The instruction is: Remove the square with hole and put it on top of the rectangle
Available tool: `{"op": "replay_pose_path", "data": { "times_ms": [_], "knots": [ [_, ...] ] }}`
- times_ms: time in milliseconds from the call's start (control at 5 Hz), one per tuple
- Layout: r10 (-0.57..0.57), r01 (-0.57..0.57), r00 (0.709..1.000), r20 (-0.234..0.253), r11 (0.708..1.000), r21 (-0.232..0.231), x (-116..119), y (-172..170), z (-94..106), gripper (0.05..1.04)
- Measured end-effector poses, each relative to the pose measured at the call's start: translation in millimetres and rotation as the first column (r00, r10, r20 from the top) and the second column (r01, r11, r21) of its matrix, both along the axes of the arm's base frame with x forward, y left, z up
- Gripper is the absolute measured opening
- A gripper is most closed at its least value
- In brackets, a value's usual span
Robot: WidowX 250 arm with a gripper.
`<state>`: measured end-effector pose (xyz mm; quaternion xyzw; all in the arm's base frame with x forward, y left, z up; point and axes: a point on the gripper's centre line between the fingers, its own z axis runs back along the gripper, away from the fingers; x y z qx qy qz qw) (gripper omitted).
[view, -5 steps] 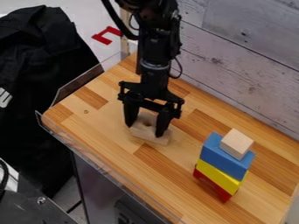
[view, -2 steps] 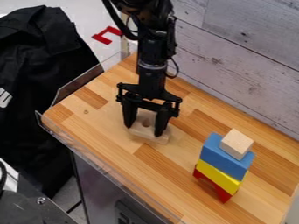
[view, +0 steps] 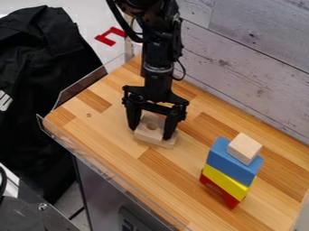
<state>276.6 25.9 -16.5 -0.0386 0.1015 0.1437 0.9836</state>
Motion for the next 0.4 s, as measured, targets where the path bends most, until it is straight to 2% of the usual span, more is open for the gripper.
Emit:
{"op": "replay_pose_path", "data": {
  "times_ms": [200,400],
  "knots": [
    [0.021,-0.020,0.998,0.052,1.000,-0.010,-4,-3,21.6,1.000],
    [0.036,-0.036,0.993,0.114,0.999,-0.002,-13,-4,51.8,1.000]
  ]
}}
